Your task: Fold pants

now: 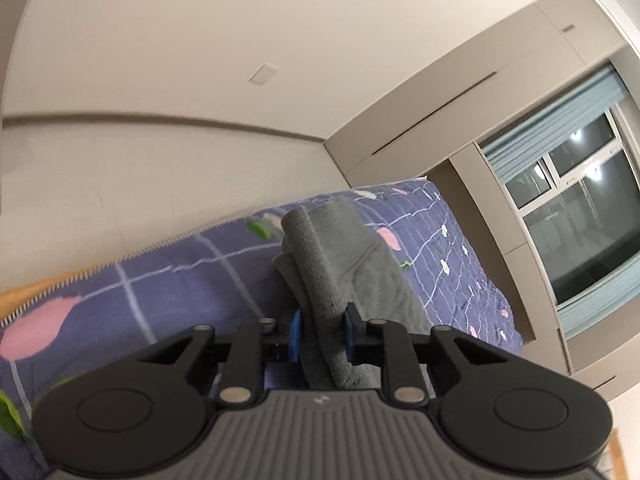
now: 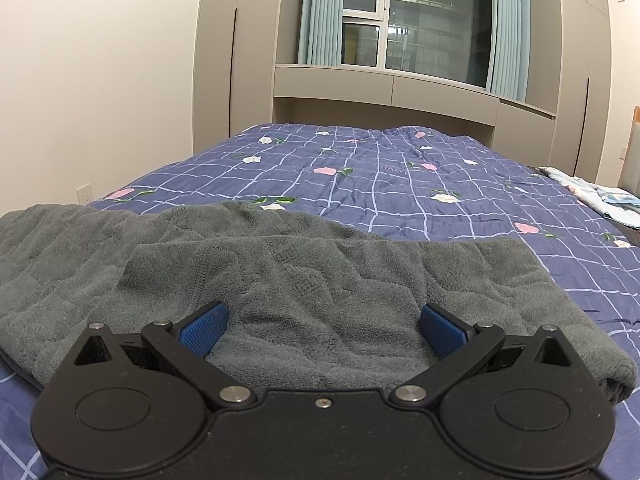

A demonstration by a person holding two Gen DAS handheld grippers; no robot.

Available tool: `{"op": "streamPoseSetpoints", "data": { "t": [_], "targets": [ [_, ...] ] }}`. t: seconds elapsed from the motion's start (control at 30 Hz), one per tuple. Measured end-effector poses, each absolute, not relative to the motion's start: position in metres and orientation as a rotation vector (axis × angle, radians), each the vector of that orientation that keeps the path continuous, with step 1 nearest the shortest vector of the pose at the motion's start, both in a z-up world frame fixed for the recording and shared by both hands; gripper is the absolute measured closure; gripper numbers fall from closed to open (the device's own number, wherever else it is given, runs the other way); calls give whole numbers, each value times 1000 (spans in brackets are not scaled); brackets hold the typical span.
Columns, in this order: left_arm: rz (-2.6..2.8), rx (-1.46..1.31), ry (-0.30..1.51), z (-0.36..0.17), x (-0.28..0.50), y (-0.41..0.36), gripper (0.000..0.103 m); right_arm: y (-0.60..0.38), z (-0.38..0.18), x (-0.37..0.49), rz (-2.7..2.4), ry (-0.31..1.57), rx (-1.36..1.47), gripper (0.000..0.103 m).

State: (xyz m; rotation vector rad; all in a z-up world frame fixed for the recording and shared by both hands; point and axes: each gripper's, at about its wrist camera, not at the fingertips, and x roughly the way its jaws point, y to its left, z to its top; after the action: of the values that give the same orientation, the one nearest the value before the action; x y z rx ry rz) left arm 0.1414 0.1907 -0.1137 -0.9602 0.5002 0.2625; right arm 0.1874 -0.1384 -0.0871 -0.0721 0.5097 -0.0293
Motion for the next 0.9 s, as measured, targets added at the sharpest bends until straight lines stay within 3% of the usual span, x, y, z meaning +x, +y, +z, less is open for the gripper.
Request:
{"op": "streamPoseSetpoints", "data": {
  "t": [0.53,0.9],
  "targets": [
    [162,-727,435,-31,161,139,84,-149,-70,178,19,491,-25,0],
    [2,-522,413,27,168,54,88,-187,-52,147,1,443,46,0]
  ]
}}
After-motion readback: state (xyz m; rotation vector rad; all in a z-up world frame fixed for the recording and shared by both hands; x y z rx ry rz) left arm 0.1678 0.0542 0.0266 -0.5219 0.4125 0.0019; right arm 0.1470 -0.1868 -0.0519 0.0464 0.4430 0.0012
